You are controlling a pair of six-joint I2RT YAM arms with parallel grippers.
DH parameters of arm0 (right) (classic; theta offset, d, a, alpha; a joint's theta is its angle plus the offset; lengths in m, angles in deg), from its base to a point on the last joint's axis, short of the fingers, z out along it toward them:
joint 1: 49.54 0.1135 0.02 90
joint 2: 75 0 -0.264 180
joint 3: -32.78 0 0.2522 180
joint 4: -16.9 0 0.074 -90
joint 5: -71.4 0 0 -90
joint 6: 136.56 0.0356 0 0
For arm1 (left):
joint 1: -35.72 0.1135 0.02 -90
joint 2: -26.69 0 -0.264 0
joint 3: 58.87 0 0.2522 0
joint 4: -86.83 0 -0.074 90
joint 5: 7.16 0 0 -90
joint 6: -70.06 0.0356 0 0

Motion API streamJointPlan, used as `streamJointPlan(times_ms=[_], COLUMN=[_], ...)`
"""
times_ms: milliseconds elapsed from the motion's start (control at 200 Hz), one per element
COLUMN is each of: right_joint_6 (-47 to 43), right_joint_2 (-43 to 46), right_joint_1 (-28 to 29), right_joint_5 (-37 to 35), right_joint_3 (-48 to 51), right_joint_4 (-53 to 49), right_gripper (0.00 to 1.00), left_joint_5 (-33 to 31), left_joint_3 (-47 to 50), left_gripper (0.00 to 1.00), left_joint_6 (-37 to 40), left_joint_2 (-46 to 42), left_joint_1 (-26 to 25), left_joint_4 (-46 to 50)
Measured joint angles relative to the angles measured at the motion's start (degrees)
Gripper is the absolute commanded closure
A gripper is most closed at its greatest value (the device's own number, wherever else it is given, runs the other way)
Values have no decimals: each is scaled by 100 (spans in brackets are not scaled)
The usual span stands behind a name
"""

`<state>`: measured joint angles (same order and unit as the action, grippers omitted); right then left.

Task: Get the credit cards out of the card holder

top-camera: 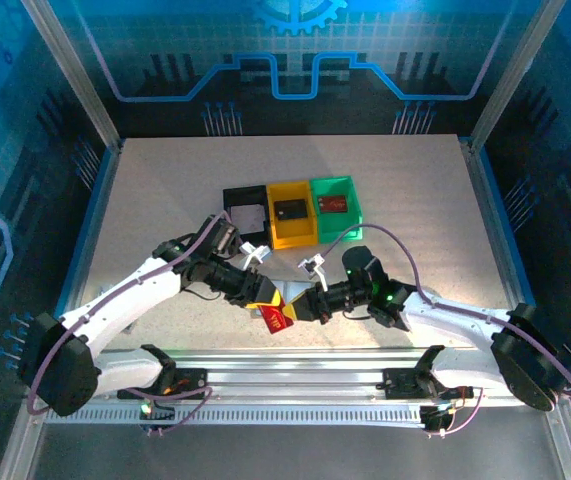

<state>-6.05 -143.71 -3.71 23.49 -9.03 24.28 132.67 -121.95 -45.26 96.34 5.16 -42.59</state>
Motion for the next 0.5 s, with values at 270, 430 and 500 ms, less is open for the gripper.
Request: streamJointPlan(times_ms=[270, 430, 500], right_joint_6=[61, 107, 131], right_joint_2=[0, -28, -44], right_joint_1=[0, 0, 0], right_joint_5=[44, 74, 103], right_joint_3=[11, 20, 22], right_joint_4=[105, 212, 254], right_gripper=[100, 100, 100], left_joint_5=[-4, -4, -20], left_joint_3=[0, 0, 0], left_gripper=[82, 87, 90], left_joint_6=[35, 39, 44], left_joint_2=[-151, -223, -245], left_joint_1=[-4, -4, -4], left_joint_4=[0, -4, 0])
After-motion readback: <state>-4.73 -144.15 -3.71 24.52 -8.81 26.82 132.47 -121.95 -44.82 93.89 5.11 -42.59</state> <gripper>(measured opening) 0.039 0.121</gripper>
